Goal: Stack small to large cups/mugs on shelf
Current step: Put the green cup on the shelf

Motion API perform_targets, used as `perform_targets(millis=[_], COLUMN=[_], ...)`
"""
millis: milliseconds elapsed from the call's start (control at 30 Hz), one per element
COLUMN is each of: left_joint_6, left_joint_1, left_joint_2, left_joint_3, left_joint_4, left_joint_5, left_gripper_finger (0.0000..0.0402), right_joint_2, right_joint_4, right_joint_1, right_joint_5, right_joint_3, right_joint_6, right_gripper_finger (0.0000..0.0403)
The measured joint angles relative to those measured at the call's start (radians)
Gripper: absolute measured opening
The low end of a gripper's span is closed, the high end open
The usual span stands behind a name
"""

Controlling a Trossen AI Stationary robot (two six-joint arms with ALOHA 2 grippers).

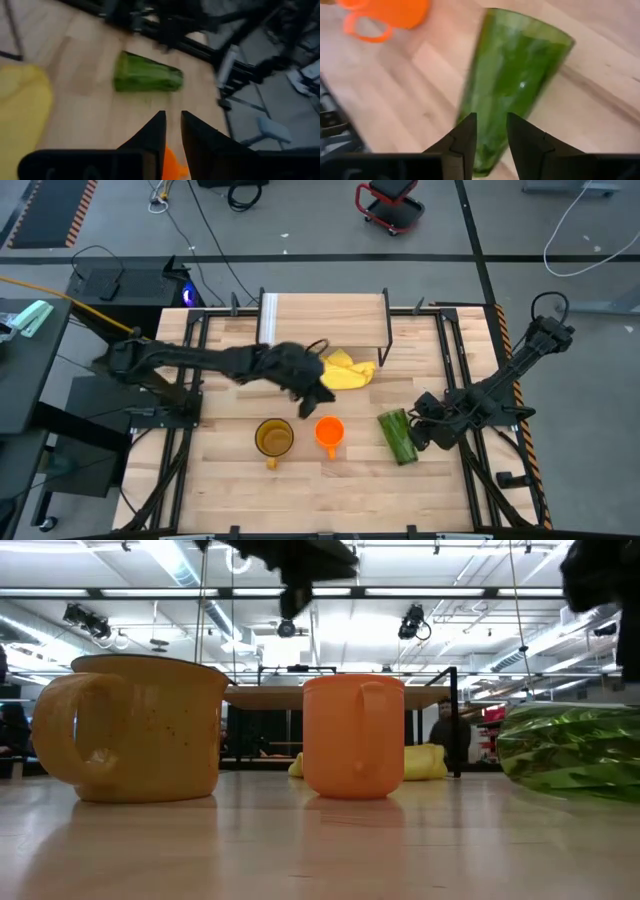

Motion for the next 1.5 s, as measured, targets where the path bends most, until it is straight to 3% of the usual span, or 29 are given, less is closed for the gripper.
perform_targets(millis=[100, 333, 533, 767, 1067, 1367, 1500], left_joint_6=[0.0, 0.006, 0.012, 0.014, -0.032, -0.057, -0.05], left_joint_1=[0.053, 0.123, 0.151, 0.177, 0.206, 0.207, 0.207], left_joint_2=[0.087, 0.267, 0.379, 0.469, 0.522, 0.535, 0.535], left_joint_3=[0.082, 0.23, 0.335, 0.421, 0.448, 0.449, 0.449], left_joint_4=[-0.052, -0.058, -0.059, -0.067, -0.075, -0.043, -0.067], left_joint_5=[0.034, 0.257, 0.393, 0.467, 0.568, 0.567, 0.504], left_gripper_finger=[0.0062, 0.0065, 0.0062, 0.0064, 0.0081, 0.0083, 0.0086], right_joint_2=[0.017, 0.153, 0.332, 0.459, 0.484, 0.484, 0.484], right_joint_4=[-0.003, 0.023, 0.21, 0.281, 0.253, 0.135, 0.13], right_joint_1=[0.079, 0.261, 0.348, 0.352, 0.352, 0.301, 0.25], right_joint_5=[0.046, 0.066, 0.139, 0.123, 0.118, 0.107, 0.103], right_joint_3=[0.028, 0.04, 0.04, 0.04, 0.04, 0.039, 0.039], right_joint_6=[0.043, 0.196, 0.211, 0.261, 0.262, 0.214, 0.124], right_gripper_finger=[0.01, 0.005, 0.0006, 0.0009, 0.0008, 0.0005, 0.0003])
